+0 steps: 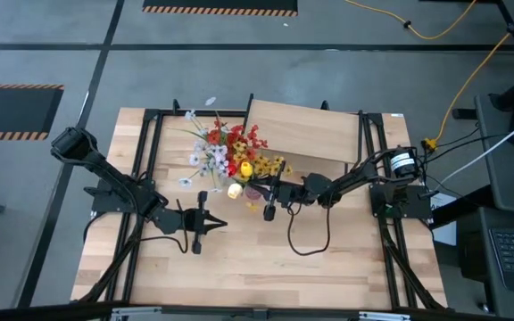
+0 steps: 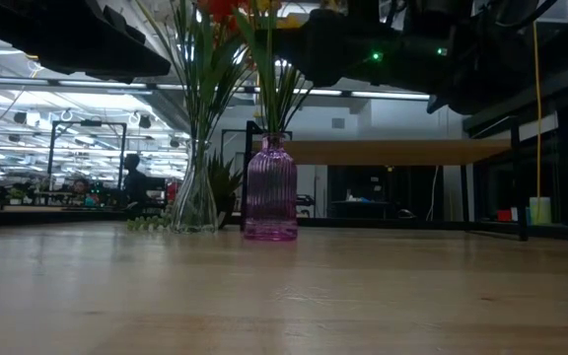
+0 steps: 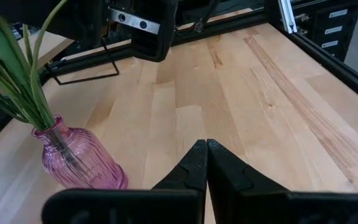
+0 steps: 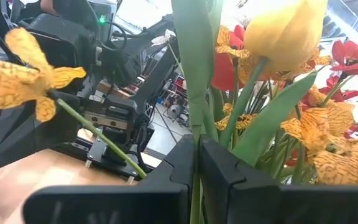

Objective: Pick and place flowers into a vace then onto a shelf
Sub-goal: Put the light yellow flower into the violet vase

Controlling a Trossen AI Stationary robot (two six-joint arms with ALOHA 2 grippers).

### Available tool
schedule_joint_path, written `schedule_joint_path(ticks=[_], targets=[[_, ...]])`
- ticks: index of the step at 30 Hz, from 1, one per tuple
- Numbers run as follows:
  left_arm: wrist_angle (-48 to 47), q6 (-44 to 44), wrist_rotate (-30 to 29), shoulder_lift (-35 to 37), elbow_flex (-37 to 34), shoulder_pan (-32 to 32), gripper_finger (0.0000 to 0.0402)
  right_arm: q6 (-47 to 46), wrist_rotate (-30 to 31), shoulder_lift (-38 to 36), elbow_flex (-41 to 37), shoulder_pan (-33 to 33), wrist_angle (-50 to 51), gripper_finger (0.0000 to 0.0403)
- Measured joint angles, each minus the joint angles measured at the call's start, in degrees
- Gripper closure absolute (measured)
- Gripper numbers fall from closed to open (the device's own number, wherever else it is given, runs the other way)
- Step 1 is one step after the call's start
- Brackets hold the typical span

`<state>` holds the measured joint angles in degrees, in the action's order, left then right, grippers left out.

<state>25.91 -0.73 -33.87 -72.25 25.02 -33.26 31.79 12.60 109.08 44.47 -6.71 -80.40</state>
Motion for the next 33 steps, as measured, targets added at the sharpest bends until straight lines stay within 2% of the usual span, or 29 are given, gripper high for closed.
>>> schedule_joint_path(ticks=[3, 10, 14, 21, 27, 33], targets=[[0.00, -0.13, 0.02, 0.00, 0.00, 0.00, 0.0400, 0.97, 1.51, -0.02, 0.00, -0.79, -0.02, 0.0378], [-0.01, -0.15, 0.09, 0.01, 0.00, 0.00, 0.0396, 7.05, 9.61, -0.26, 0.00, -4.33, -0.28, 0.0377], [0.01, -0.66, 0.09, 0.01, 0.00, 0.00, 0.0400, 7.58, 14.59, -0.37, 0.00, -4.60, -0.33, 0.0377], [0.00, -2.02, 0.09, 0.02, 0.00, 0.00, 0.0397, 7.54, 16.36, -0.58, 0.00, -4.82, 0.03, 0.0377], [-0.02, -1.62, 0.07, 0.02, 0.00, 0.00, 0.0400, 7.53, 27.20, -1.06, 0.00, -6.67, 0.48, 0.0377], [-0.22, -1.53, 0.04, 0.02, 0.00, 0.00, 0.0397, 7.59, 35.12, -1.44, 0.00, -8.35, 0.50, 0.0377]])
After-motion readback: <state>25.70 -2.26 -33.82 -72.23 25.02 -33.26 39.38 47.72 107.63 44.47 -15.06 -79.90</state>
